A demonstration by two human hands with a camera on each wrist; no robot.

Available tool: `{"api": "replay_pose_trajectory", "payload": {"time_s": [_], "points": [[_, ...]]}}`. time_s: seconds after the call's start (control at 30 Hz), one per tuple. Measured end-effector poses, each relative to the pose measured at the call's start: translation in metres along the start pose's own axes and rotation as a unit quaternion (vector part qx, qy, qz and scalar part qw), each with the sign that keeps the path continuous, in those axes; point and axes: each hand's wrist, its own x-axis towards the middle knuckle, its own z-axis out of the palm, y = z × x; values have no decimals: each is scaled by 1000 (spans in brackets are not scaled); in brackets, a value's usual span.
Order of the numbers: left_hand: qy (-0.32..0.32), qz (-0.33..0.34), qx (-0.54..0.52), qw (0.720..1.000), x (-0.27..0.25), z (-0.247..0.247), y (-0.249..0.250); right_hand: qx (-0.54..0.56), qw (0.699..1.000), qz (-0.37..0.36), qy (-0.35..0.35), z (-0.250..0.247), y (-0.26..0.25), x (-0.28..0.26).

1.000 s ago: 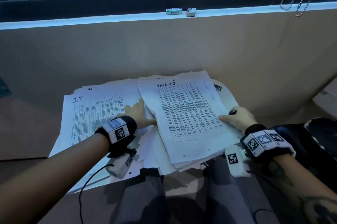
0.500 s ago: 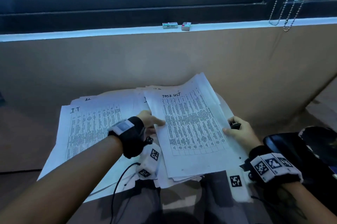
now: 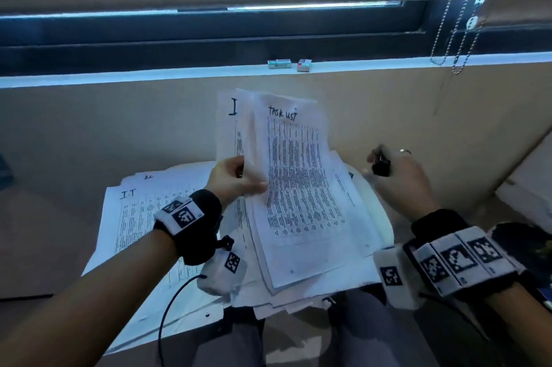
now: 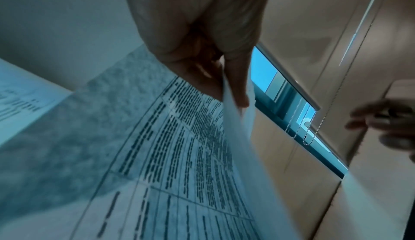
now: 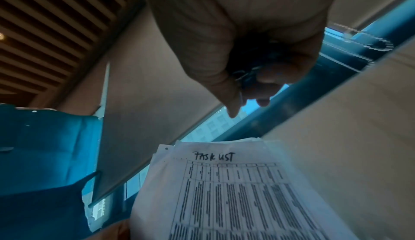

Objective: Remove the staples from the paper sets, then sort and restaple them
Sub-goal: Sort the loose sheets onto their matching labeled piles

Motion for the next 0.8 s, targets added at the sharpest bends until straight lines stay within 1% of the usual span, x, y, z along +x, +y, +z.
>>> {"api": "replay_pose_trajectory", "payload": {"time_s": [0.1, 0.17, 0.23, 0.27, 0.37, 0.4, 0.47, 0.5, 0.53, 0.57, 0.6, 0.63, 0.7, 0.73, 0.77, 0.8], "points": [[-17, 52, 13, 998, -4, -8, 16, 15, 998, -66, 18, -21, -37, 21], [-25, 83, 22, 996, -2, -12, 25, -21, 992, -120, 27, -33, -60, 39], [-16, 112, 39, 993, 1, -16, 32, -62, 985, -162, 21, -40, -82, 56], [-7, 128, 49, 991, 2, -17, 35, -72, 982, -172, 14, -43, -90, 65], [12, 166, 76, 983, 2, -18, 44, -95, 983, -155, -14, -52, -107, 89], [21, 176, 90, 980, 2, -18, 48, -98, 984, -150, -12, -56, -109, 94], [68, 196, 143, 968, 2, -19, 56, -113, 981, -159, 18, -64, -116, 95], [112, 212, 187, 953, 2, -18, 60, -126, 976, -172, 46, -68, -119, 93], [168, 225, 236, 930, 0, -18, 63, -132, 970, -190, 78, -71, -122, 89], [223, 233, 268, 908, 1, -17, 66, -125, 962, -212, 115, -74, -124, 83], [264, 236, 265, 897, 0, -19, 71, -105, 952, -241, 158, -77, -125, 74], [289, 235, 236, 898, 0, -21, 76, -76, 935, -280, 204, -79, -126, 64], [298, 232, 159, 912, 6, -28, 84, -11, 874, -380, 301, -83, -129, 41], [297, 222, 149, 917, 7, -31, 89, 14, 845, -417, 333, -85, -128, 29], [288, 203, 130, 927, 9, -35, 89, 27, 829, -438, 346, -84, -125, 16], [259, 177, 97, 945, 8, -36, 86, 33, 824, -445, 349, -79, -118, 1]]}}
